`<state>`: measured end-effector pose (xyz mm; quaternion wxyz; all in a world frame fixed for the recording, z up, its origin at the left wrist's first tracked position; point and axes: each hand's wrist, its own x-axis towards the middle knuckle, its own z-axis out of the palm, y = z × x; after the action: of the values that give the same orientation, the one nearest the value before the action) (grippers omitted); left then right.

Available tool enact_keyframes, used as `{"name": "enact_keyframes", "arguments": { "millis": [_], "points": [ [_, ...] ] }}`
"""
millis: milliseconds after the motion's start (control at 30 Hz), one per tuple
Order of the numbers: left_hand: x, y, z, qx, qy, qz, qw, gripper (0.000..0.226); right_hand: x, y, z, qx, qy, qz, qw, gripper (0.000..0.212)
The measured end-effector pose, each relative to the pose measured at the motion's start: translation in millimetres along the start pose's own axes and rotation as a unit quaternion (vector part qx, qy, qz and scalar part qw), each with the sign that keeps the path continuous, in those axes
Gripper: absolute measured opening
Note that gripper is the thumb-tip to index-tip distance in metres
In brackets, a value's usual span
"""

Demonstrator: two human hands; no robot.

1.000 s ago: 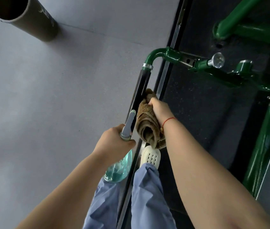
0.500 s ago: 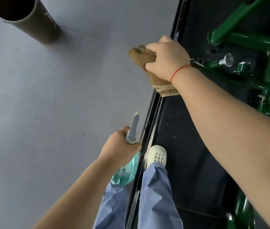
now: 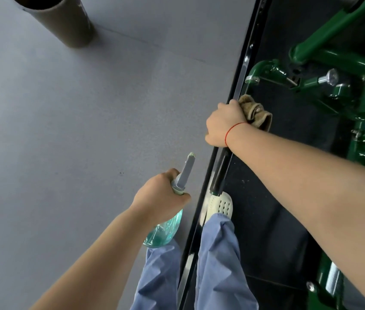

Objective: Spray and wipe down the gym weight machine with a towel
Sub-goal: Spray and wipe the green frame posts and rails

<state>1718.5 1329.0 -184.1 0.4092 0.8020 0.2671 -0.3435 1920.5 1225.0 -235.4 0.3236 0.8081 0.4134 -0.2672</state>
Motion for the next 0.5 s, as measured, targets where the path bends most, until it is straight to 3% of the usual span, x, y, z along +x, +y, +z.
{"name": "enact_keyframes", "arguments": {
  "millis": [200, 367, 500],
  "points": [
    [-6.6, -8.6, 1.6, 0.044, -0.013, 0.022, 0.999, 0.02, -35.1, -45.0, 34.9, 0.082, 0.07, -0.026, 0.994, 0.041],
    [-10.7, -15.7, 1.5, 0.071, -0.026, 0.033, 0.997, 0.024, -79.5, -90.5, 71.3, 0.232, 0.188, 0.003, 0.954, 0.043],
    [-15.0, -16.0, -3.7, 0.064, -0.032, 0.037, 0.997, 0.029, -115.2, -124.3, 85.9, 0.322, 0.136, -0.01, 0.937, 0.053]
  ]
}}
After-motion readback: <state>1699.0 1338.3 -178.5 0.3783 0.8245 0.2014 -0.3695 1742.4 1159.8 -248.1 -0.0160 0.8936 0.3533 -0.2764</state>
